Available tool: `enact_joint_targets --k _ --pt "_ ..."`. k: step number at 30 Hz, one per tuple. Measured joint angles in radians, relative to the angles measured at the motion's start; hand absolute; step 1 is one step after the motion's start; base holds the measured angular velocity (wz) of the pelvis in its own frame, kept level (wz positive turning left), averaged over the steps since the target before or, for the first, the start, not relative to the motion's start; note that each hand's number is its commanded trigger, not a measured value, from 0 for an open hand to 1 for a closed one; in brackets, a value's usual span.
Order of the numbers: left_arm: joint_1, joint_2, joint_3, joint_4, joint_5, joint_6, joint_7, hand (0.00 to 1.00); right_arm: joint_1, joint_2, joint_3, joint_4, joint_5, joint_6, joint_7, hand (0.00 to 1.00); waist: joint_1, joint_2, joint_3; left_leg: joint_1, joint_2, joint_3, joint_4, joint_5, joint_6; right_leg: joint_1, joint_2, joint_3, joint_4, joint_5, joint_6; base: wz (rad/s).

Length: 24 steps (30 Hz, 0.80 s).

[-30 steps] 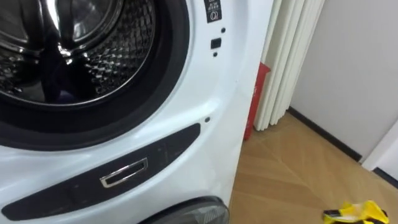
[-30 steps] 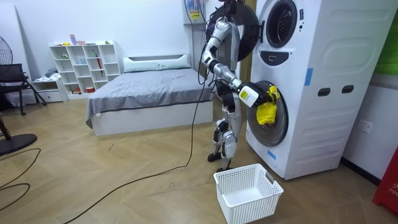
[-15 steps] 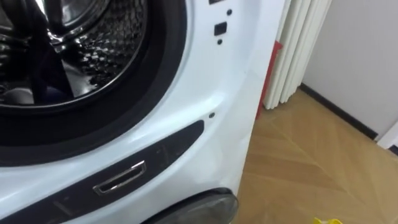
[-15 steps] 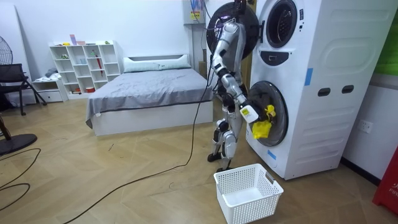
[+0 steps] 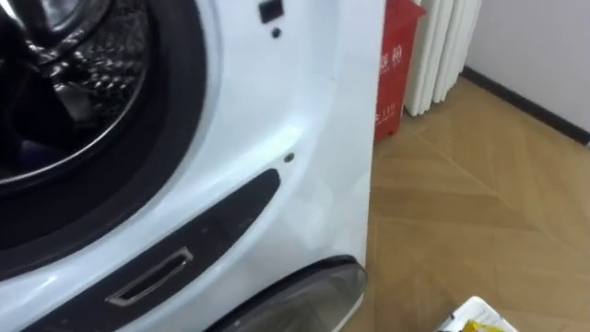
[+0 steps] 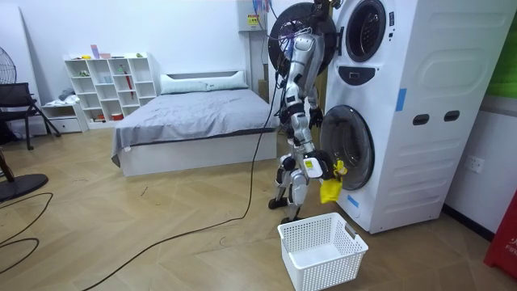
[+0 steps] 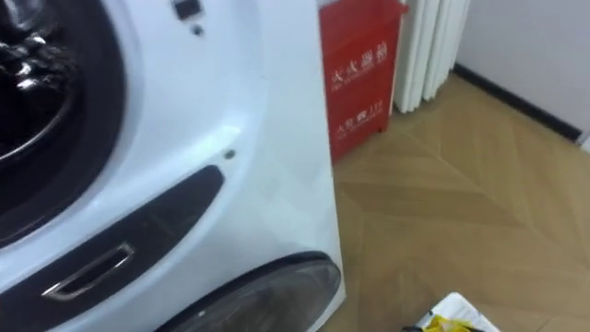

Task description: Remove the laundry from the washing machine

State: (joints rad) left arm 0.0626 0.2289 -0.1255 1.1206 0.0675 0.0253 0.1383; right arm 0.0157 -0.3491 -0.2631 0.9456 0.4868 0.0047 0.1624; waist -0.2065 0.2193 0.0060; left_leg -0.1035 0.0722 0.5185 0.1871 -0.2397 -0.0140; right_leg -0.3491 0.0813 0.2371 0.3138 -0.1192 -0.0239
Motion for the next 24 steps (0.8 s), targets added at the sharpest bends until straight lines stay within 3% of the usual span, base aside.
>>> enact_joint_targets --k 5,12,16,17,19,24 --pt "-0.009 -0.008 -0.018 -0.001 -0.039 -0.008 -0.001 0.0 -0.022 -0.002 0.008 0.055 -0.005 -0.028 -0.044 1.0 -0.001 0.02 0.005 -0.018 -0.019 -0.004 0.0 0.008 0.01 -0.044 -0.011 0.005 0.037 -0.016 0.008 -0.05" --pt "-0.01 -0.02 -0.04 -0.013 -0.077 -0.012 -0.001 0.0 -0.037 -0.003 0.008 0.064 0.001 -0.048 -0.116 1.0 -0.002 0.044 -0.0024 -0.042 -0.049 -0.005 0.0 0.018 0.026 -0.097 -0.027 0.01 0.089 -0.027 0.021 -0.05" --pt "-0.012 -0.022 -0.057 -0.009 -0.094 -0.031 0.004 0.0 -0.038 -0.003 0.008 0.064 0.009 -0.064 -0.152 1.0 -0.003 0.054 -0.002 -0.043 -0.06 -0.005 -0.001 0.022 0.033 -0.105 -0.034 0.014 0.104 -0.03 0.027 0.0" --pt "-0.014 -0.023 -0.06 -0.009 -0.101 -0.032 0.004 0.0 -0.038 -0.003 0.007 0.064 0.011 -0.066 -0.156 0.74 -0.004 0.056 -0.0017 -0.043 -0.061 -0.005 -0.001 0.023 0.034 -0.106 -0.034 0.014 0.105 -0.03 0.028 0.0" --pt "-0.022 -0.03 -0.067 -0.005 -0.116 -0.032 0.005 0.0 -0.042 -0.005 0.004 0.064 0.01 -0.071 -0.169 0.0 -0.004 0.065 -0.0004 -0.045 -0.069 -0.005 -0.008 0.026 0.04 -0.112 -0.039 0.019 0.109 -0.032 0.032 0.0" --pt "-0.025 -0.032 -0.078 -0.005 -0.117 -0.032 0.006 0.0 -0.044 -0.012 0.005 0.066 0.014 -0.079 -0.183 0.0 -0.007 0.065 0.0014 -0.048 -0.08 -0.005 -0.011 0.03 0.045 -0.126 -0.046 0.025 0.127 -0.036 0.038 0.0"
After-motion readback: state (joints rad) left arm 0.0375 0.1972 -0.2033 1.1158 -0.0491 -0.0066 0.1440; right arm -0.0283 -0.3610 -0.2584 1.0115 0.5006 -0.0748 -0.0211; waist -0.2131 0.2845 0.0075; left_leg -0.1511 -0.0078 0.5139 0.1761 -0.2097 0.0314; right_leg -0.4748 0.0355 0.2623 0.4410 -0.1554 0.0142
